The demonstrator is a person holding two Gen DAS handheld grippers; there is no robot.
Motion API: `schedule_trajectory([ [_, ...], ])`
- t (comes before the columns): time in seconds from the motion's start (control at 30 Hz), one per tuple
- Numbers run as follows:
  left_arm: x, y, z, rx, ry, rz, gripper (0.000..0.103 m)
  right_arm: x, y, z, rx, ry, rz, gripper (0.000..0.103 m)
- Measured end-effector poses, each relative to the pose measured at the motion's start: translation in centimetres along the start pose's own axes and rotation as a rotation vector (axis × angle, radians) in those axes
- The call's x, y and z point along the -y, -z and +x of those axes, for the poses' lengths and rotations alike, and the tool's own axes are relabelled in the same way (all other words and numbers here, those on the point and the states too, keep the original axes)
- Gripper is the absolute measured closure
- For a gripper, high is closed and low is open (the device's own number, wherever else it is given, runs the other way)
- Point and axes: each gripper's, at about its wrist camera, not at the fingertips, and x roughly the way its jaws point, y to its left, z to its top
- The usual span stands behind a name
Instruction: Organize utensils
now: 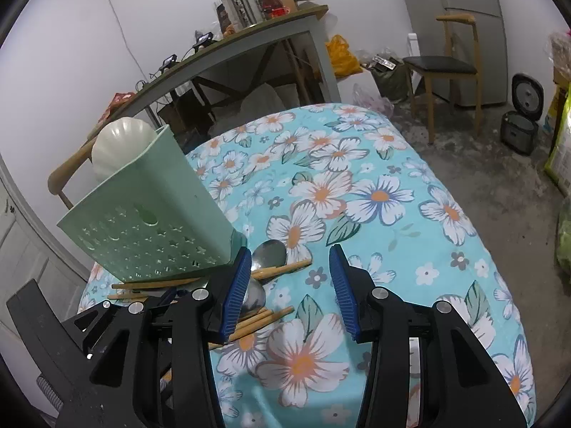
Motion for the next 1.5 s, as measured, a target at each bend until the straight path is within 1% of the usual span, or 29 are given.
schedule_trajectory([
  [0.1, -0.7, 0.3, -0.5, 0.007, -0.007, -0.019, 0.097, -0.1, -0.1, 0.0, 0.004, -0.004, 0.007, 0.058],
  [0.17, -1.4, 0.4, -0.6, 0.007, 0.009, -0.048, 0.103, 0.0, -0.1, 0.1, 0.004, 0.008, 0.007, 0.058],
  [0.4, -5.1, 2.1, -0.8, -0.03, 0.042, -0.164, 0.103, 0.4, 0.0, 0.4, -0.002, 0.032, 0.004, 0.058],
  [0.53, -7.7, 3.6, -1.4, -0.034, 0.04, -0.226, 0.103, 0.7, 0.0, 0.5, -0.005, 0.038, 0.005, 0.058],
  [0.67, -10.0, 4.9, -1.8, -0.034, 0.084, -0.285, 0.103, 0.9, -0.1, 0.8, -0.004, 0.053, 0.018, 0.058],
  [0.73, -10.4, 5.3, -2.2, -0.021, 0.097, -0.271, 0.103, 1.1, -0.2, 1.0, -0.009, 0.048, 0.033, 0.058],
  [0.77, -10.2, 5.5, -2.3, -0.013, 0.088, -0.258, 0.103, 1.2, -0.2, 1.1, -0.013, 0.049, 0.039, 0.058],
  [0.8, -10.0, 5.6, -2.4, -0.014, 0.097, -0.247, 0.103, 1.3, -0.1, 1.2, -0.016, 0.057, 0.041, 0.058],
  [0.83, -9.8, 5.6, -2.3, -0.019, 0.129, -0.242, 0.102, 1.4, -0.1, 1.3, -0.019, 0.065, 0.041, 0.058],
  [0.9, -9.0, 5.4, -2.0, -0.02, 0.144, -0.222, 0.102, 1.7, -0.1, 1.4, -0.023, 0.075, 0.047, 0.058],
  [0.93, -8.5, 5.1, -2.0, -0.023, 0.149, -0.197, 0.099, 1.8, -0.1, 1.4, -0.023, 0.076, 0.053, 0.058],
  [1.0, -7.3, 4.5, -1.7, -0.037, 0.135, -0.153, 0.09, 2.3, -0.2, 1.3, -0.026, 0.077, 0.067, 0.058],
  [1.03, -6.9, 4.3, -1.5, -0.049, 0.128, -0.146, 0.081, 2.5, -0.2, 1.3, -0.03, 0.078, 0.073, 0.058],
  [1.07, -6.5, 3.9, -1.3, -0.055, 0.126, -0.141, 0.076, 2.7, -0.2, 1.3, -0.033, 0.08, 0.08, 0.058],
  [1.17, -5.3, 2.7, -1.1, -0.052, 0.122, -0.115, 0.068, 2.9, -0.3, 1.2, -0.029, 0.058, 0.076, 0.058],
  [1.27, -4.2, 1.5, -0.6, -0.054, 0.113, -0.098, 0.062, 2.8, -0.1, 1.0, -0.015, 0.064, 0.048, 0.055],
  [1.33, -3.4, 0.9, 0.1, -0.062, 0.081, -0.082, 0.062, 2.8, 0.1, 1.1, -0.017, 0.095, 0.023, 0.055],
  [1.4, -3.0, 0.5, 0.6, -0.069, 0.043, -0.081, 0.063, 3.0, 0.2, 1.2, -0.02, 0.093, 0.027, 0.055],
  [1.43, -3.1, 0.3, 1.0, -0.078, 0.048, -0.103, 0.077, 3.1, 0.2, 1.1, -0.016, 0.088, 0.031, 0.055],
  [1.47, -3.3, 0.2, 1.1, -0.086, 0.047, -0.125, 0.082, 3.2, 0.3, 1.0, -0.013, 0.088, 0.035, 0.055],
  [1.5, -3.5, 0.1, 1.2, -0.083, 0.036, -0.139, 0.084, 3.3, 0.4, 0.9, -0.015, 0.09, 0.038, 0.055],
])
